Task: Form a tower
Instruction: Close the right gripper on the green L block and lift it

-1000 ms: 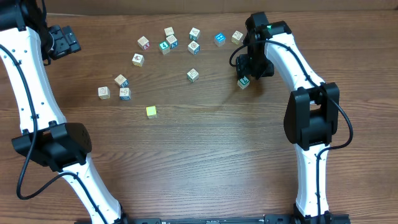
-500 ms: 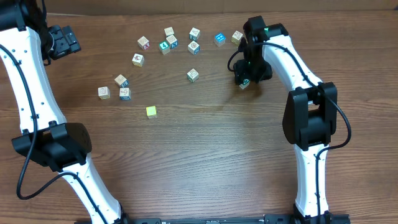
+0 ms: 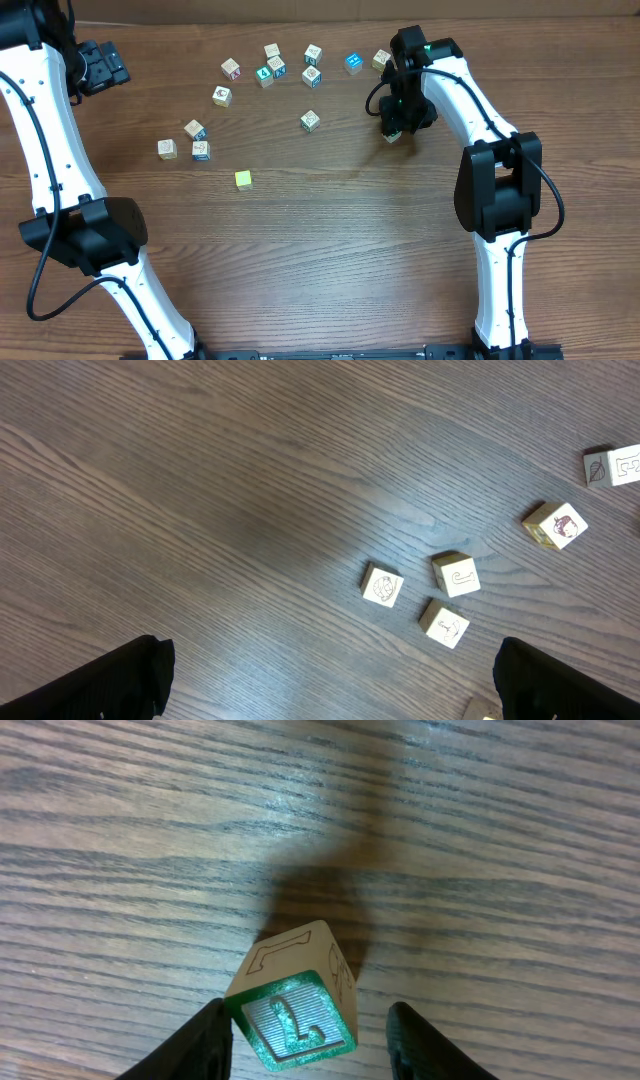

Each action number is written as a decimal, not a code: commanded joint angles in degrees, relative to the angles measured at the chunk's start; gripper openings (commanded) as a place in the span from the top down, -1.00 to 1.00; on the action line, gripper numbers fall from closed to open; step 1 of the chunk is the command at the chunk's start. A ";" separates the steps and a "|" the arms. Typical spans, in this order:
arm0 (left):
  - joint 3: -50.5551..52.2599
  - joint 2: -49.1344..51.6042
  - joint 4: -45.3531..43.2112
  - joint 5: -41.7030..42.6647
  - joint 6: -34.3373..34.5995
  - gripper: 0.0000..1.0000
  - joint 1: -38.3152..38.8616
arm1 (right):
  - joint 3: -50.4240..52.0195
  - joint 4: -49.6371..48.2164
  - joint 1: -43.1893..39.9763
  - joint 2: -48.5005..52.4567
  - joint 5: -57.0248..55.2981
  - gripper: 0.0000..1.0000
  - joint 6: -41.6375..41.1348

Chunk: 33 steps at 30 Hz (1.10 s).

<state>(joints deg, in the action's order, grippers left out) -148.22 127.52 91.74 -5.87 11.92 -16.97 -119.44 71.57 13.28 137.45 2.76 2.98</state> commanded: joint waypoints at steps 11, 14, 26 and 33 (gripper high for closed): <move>-0.74 -0.33 -0.11 -0.52 0.52 -0.99 0.15 | 0.26 -0.09 0.22 -1.88 0.35 0.15 0.09; -0.74 -0.33 -0.13 -0.50 0.55 -0.99 0.15 | 0.26 -0.11 0.22 -1.88 0.35 0.15 0.09; -0.74 -0.31 -0.11 -0.52 0.52 -0.99 0.15 | 0.26 -0.11 0.22 -1.88 0.37 0.01 0.09; -0.74 -0.33 -0.13 -0.50 0.55 -0.99 0.15 | 0.26 -0.09 0.22 -1.88 0.37 0.24 0.09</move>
<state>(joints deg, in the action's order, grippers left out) -148.22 127.52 91.74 -5.87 11.92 -16.97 -119.44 71.61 13.28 137.45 2.79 3.01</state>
